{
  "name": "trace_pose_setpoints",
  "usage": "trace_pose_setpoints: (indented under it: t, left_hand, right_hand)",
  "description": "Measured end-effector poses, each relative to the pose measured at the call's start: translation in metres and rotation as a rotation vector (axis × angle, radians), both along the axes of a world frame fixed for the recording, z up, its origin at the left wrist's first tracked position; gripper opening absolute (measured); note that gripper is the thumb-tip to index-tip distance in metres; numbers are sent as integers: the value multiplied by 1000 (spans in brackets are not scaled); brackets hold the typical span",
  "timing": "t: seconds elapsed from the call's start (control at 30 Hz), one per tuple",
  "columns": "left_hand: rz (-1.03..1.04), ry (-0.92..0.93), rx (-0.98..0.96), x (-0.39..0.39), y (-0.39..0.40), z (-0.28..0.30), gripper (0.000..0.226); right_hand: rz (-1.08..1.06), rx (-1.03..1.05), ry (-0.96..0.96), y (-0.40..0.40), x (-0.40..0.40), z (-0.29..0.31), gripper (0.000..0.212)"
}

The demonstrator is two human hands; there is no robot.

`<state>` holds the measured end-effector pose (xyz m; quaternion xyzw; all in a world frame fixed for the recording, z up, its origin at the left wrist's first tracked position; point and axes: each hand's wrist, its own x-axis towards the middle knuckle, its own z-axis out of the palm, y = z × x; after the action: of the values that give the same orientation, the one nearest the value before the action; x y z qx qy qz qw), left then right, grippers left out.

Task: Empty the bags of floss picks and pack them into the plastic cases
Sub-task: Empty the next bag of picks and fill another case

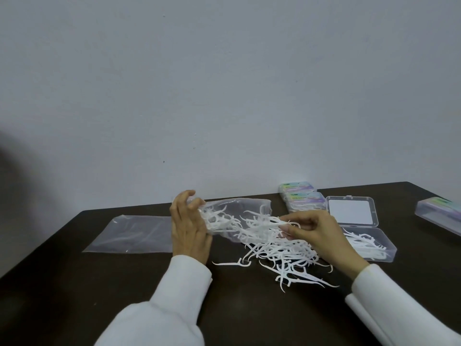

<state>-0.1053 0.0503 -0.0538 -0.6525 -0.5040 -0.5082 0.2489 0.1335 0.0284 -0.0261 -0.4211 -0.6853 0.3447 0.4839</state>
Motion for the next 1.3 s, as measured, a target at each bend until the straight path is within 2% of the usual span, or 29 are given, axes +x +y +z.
trace_pose_setpoints:
  t: [0.2,0.37,0.47,0.67,0.8,0.83,0.9,0.97,1.07,1.17,1.3]
  left_hand:
    - [96,-37,-11,-12,4,-1,80]
    - [164,-111,-42,-19,5,-2,79]
    - [157,-132,-52,-16,4,-2,81]
    - [73,-97,-28,2,-1,0,79]
    - [0,9,-47,14,-5,1,81]
    - [-17,33,-46,16,-5,1,84]
    - [-21,41,-47,18,-6,2,97]
    - [-6,-47,-55,18,-6,3,105]
    - [4,-278,-160,20,-11,9,103]
    - [-12,-468,-396,20,-13,11,95]
    - [-151,-519,-505,19,-10,9,93]
  right_hand:
    - [-40,-25,-59,2,6,0,15]
    - [-203,41,-352,6,9,-2,17]
    - [-187,62,-400,4,8,-2,25]
    - [-125,194,-219,-3,1,4,26]
    - [11,161,-137,-6,-6,4,23]
    - [28,154,-134,-6,-6,3,25]
    - [39,137,-150,-5,-7,1,43]
    - [60,97,-146,-3,-5,0,62]
    - [101,79,-114,-2,-5,-3,80]
    - [113,109,-94,-2,-6,-2,84]
    - [101,116,-91,-1,-3,-3,84]
